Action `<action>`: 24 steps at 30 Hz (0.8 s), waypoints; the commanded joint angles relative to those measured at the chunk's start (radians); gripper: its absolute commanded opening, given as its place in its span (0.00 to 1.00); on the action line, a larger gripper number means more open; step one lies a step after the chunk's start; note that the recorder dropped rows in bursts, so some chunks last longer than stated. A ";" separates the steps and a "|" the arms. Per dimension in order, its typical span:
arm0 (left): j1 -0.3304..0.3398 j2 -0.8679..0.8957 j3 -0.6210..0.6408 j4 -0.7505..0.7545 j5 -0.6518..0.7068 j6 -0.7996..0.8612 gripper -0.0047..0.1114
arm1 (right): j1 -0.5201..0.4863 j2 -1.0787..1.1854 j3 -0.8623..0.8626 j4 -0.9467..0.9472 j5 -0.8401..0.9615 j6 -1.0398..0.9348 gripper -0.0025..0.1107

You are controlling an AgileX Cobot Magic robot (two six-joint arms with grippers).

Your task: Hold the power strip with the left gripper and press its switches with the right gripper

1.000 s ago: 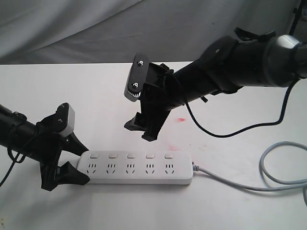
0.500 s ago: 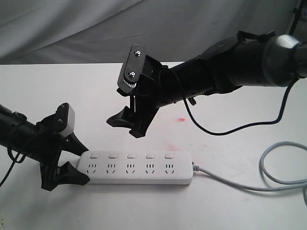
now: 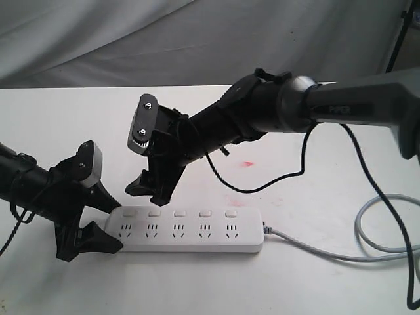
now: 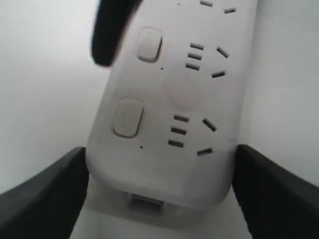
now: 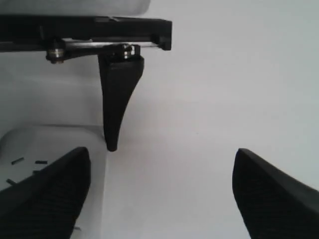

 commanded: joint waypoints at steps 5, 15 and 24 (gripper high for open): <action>-0.007 -0.001 0.004 0.006 -0.002 0.001 0.29 | 0.036 0.030 -0.024 -0.057 0.003 0.041 0.66; -0.007 -0.001 0.004 0.006 -0.002 0.001 0.29 | 0.055 0.030 -0.024 -0.056 -0.020 0.041 0.66; -0.007 -0.001 0.004 0.006 -0.002 0.001 0.29 | 0.055 0.030 -0.024 -0.064 -0.030 0.041 0.66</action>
